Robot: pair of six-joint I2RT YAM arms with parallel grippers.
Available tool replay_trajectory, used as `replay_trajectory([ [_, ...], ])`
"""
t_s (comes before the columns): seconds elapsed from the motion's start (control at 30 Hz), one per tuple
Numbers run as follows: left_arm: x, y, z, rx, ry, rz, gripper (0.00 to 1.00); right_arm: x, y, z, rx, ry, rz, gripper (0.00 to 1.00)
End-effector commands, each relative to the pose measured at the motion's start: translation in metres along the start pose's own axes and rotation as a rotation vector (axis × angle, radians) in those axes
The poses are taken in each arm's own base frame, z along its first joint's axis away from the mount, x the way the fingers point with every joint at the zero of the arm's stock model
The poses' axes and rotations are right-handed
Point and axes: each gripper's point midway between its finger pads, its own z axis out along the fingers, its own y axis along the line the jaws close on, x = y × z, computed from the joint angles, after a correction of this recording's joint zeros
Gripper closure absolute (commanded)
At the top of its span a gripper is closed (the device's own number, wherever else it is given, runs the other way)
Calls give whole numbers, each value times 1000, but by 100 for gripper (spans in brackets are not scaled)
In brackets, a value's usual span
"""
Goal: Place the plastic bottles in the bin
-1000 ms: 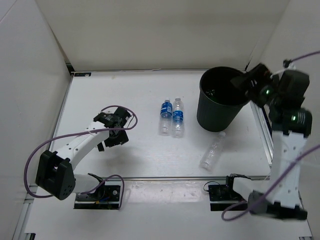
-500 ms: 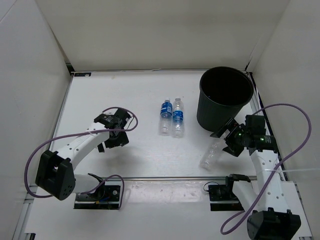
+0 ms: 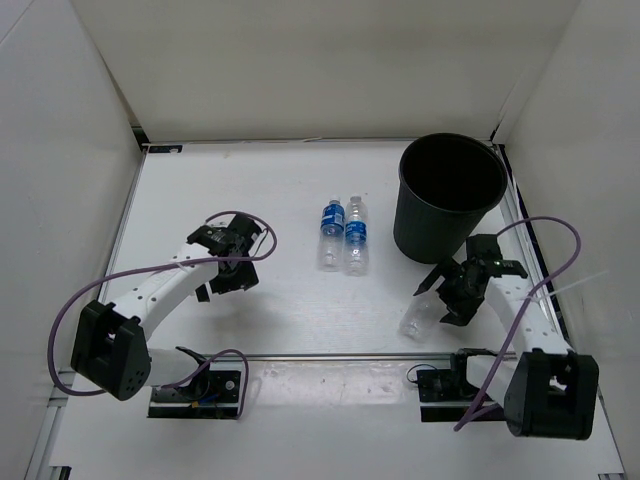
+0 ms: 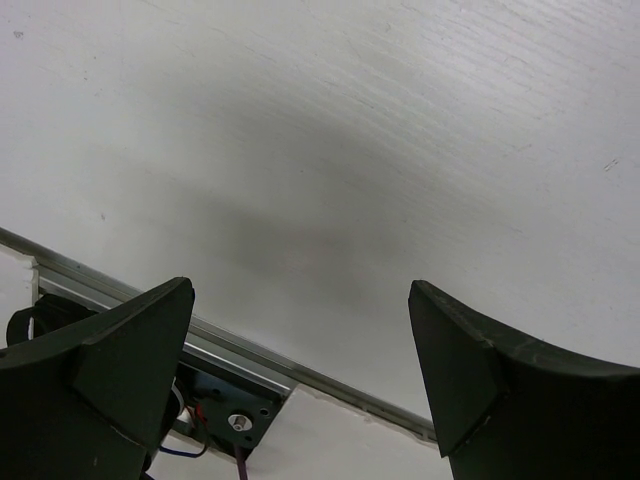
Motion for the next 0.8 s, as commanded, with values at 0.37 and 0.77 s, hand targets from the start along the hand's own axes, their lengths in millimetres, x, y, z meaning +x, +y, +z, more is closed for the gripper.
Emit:
replay_trajectory([
  [0.37,-4,5,-8,-1,-31,-57,0,10,3,5,72,106,-28,63],
  [0.77,-21,-16,-12,34,-48,-115,0,-18,128,-237,-386,-287,-182,64],
])
